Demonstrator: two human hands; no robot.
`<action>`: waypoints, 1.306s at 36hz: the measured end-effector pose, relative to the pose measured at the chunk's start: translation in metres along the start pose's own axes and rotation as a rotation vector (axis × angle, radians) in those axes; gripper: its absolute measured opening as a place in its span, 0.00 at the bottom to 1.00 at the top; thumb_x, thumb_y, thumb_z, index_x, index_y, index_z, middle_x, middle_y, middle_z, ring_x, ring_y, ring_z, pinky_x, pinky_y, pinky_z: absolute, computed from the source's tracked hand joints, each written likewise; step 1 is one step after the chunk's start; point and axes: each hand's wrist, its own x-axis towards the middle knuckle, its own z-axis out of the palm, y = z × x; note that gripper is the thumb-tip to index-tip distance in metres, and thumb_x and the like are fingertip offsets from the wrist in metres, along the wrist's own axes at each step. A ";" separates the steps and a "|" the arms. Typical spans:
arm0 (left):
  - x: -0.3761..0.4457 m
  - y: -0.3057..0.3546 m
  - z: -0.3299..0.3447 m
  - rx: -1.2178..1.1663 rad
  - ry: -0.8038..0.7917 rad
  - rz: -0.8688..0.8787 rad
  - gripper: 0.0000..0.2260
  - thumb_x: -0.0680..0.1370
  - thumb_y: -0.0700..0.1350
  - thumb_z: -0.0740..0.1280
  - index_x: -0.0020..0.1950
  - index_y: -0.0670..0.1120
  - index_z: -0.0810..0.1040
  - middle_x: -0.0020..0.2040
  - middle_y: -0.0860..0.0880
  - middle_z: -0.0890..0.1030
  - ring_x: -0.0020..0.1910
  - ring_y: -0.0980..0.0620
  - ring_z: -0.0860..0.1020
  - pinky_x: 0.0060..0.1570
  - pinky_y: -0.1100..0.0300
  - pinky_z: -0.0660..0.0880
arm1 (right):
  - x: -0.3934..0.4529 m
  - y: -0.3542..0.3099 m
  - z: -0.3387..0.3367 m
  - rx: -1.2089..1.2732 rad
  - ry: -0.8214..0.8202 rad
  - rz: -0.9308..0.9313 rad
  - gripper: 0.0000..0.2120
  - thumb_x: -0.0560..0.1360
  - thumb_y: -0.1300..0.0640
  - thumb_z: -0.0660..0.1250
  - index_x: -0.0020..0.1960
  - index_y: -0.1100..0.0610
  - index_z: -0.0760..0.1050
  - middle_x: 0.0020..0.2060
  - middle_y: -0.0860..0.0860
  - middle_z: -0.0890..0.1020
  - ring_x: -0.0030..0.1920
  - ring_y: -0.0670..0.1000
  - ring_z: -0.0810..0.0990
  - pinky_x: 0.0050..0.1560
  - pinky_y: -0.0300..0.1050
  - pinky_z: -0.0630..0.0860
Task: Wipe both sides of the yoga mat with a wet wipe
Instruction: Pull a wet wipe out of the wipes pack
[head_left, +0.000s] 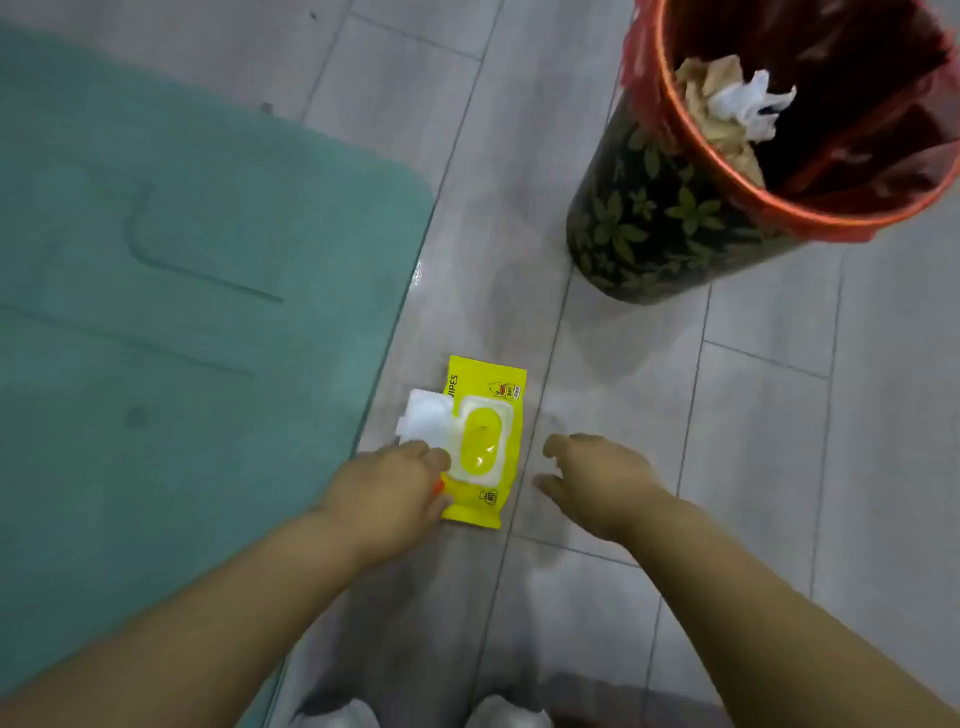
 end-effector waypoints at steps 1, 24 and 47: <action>0.008 -0.003 0.004 0.009 0.096 0.033 0.16 0.73 0.56 0.70 0.56 0.50 0.77 0.51 0.49 0.79 0.48 0.46 0.80 0.41 0.55 0.76 | 0.005 0.000 0.006 -0.006 0.036 0.008 0.18 0.78 0.44 0.57 0.63 0.53 0.69 0.60 0.52 0.75 0.59 0.55 0.74 0.53 0.47 0.72; 0.070 0.003 0.067 -0.026 0.243 0.094 0.14 0.78 0.47 0.64 0.63 0.55 0.73 0.56 0.47 0.72 0.57 0.44 0.72 0.43 0.57 0.67 | 0.056 0.024 0.055 -0.138 0.349 -0.203 0.34 0.76 0.57 0.60 0.76 0.45 0.48 0.75 0.49 0.57 0.68 0.60 0.62 0.63 0.54 0.65; 0.029 -0.029 0.089 -0.254 0.316 0.278 0.18 0.72 0.51 0.58 0.48 0.43 0.83 0.45 0.46 0.81 0.41 0.46 0.82 0.42 0.56 0.80 | 0.029 0.005 0.136 -0.087 0.721 -0.192 0.22 0.69 0.41 0.54 0.30 0.53 0.78 0.32 0.51 0.76 0.32 0.56 0.77 0.29 0.45 0.71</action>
